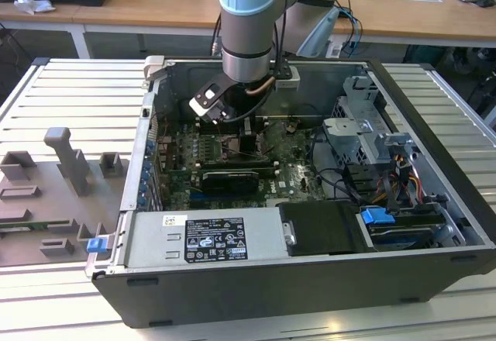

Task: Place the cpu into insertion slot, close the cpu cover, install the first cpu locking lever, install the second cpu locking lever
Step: 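Place the cpu into insertion slot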

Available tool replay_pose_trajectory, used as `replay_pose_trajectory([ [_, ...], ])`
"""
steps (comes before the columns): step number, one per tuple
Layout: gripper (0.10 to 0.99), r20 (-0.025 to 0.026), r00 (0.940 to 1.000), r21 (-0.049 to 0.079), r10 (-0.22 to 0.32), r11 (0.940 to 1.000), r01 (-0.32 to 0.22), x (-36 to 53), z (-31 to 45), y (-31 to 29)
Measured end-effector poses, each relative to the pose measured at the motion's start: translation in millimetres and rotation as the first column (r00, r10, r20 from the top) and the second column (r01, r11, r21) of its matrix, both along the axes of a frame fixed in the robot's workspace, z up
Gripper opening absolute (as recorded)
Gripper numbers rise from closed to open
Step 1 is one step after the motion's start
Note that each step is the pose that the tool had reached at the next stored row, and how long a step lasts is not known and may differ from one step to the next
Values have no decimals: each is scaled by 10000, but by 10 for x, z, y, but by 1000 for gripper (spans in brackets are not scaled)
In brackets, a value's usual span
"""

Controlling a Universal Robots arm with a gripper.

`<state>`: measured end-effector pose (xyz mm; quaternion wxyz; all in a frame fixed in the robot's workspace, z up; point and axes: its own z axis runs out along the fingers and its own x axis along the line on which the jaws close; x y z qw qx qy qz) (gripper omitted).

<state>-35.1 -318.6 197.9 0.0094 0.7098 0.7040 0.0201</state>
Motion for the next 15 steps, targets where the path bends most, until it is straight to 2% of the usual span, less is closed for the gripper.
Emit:
replay_pose_trajectory([
  [5, 616, 0, 10000, 1, -1, 10000, 1, 0, 56, 0],
  [12, 616, 1, 10000, 1, -1, 10000, 1, 0, 185, 0],
  [14, 471, -2, 10000, 1, 0, 10000, 0, 0, 212, 0],
  [15, 471, -4, 10000, 0, -1, 10000, 1, 1, 215, 0],
])
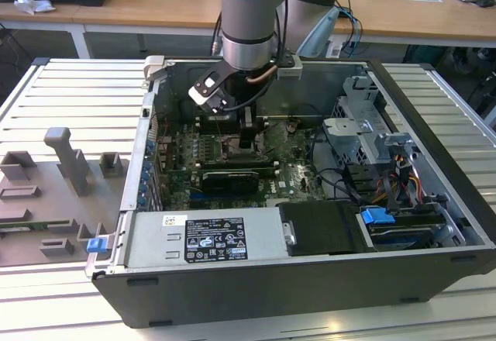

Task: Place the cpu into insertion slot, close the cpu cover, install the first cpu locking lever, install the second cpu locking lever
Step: 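Place the cpu into insertion slot, then close the cpu cover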

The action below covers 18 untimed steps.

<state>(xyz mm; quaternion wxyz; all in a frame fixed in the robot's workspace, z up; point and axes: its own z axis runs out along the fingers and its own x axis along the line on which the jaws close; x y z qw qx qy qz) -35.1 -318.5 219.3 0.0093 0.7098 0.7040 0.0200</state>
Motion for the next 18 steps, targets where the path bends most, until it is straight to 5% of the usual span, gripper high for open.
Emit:
replay_pose_trajectory([
  [6, 110, -5, 10000, -3, 0, 10000, 0, 0, 20, -1],
  [18, 106, -4, 10000, -2, 0, 10000, 0, 0, 88, 0],
])
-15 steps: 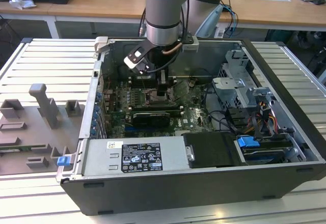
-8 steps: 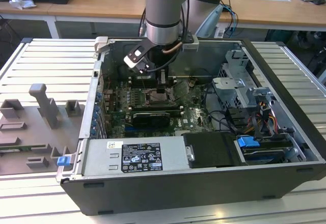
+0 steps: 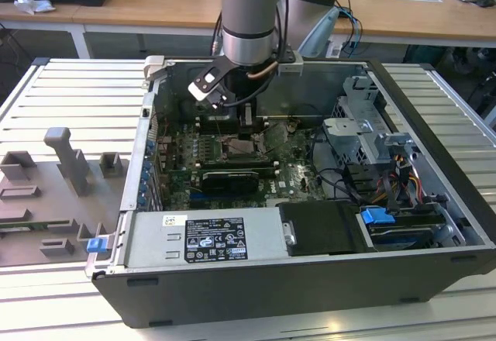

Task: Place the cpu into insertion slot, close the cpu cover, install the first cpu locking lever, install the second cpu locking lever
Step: 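Close the cpu cover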

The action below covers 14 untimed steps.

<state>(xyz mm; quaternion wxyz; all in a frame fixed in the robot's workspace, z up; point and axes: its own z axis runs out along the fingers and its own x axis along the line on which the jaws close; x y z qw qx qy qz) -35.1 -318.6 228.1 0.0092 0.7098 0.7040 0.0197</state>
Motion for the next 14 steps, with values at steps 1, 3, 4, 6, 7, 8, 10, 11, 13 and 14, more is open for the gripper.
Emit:
replay_pose_trajectory([
  [1, 106, 0, 10000, -1, 0, 10000, 0, 0, 11, 0],
  [3, 106, 0, 10000, -1, 0, 10000, 0, 0, 40, 0],
  [4, 106, 0, 10000, 0, 0, 10000, 0, 0, 51, 0],
  [6, 106, 0, 10000, 2, 3, 10000, -3, 3, 70, 0],
  [7, 106, -25, 10000, 1, 0, 10000, 0, 17, 71, 0],
  [8, 106, -34, 10000, -1, 0, 10000, 0, 21, 72, 0],
  [10, 106, -76, 10000, -4, -1, 10000, 1, 42, 71, 0],
  [11, 106, -90, 10000, -7, -1, 10000, 1, 49, 72, -1],
  [13, 106, -115, 9999, -10, -5, 10000, 5, 58, 77, -1],
  [14, 106, -114, 9999, -8, -6, 10000, 5, 58, 90, 1],
])
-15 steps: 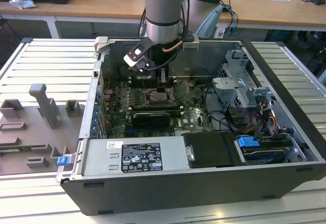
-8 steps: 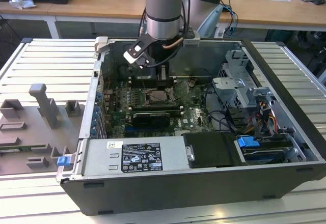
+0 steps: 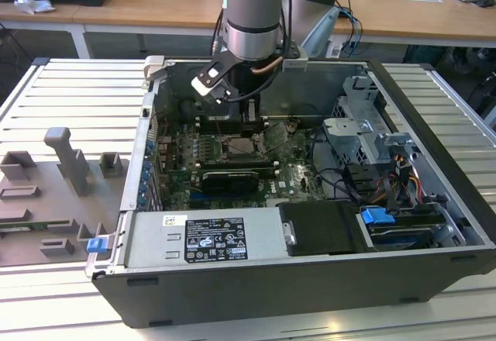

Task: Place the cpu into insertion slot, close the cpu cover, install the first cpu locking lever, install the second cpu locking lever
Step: 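Close the cpu cover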

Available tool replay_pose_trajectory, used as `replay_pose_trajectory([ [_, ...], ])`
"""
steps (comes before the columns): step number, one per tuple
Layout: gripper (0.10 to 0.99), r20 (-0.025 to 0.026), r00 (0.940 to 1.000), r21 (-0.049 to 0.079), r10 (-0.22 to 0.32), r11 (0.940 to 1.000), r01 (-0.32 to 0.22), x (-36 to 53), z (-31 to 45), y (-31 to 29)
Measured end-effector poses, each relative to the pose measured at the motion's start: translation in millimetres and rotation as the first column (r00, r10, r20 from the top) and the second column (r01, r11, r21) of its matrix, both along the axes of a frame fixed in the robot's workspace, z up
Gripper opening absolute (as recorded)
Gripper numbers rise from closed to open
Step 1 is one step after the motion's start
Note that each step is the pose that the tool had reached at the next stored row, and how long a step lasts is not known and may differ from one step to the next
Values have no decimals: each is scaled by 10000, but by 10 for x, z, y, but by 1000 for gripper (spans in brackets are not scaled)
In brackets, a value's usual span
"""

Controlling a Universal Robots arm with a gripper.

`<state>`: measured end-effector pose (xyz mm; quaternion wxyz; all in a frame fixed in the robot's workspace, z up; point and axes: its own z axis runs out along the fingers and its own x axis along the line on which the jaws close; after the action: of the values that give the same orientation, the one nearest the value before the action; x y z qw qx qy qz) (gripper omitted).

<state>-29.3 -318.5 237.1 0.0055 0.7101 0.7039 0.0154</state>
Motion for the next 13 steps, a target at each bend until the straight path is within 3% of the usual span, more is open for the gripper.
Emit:
replay_pose_trajectory([
  [5, 106, 1, 10000, -4, 1, 10000, -1, 0, 193, 14],
  [13, 106, 1, 10000, -5, 0, 10000, 0, 106, 213, 15],
])
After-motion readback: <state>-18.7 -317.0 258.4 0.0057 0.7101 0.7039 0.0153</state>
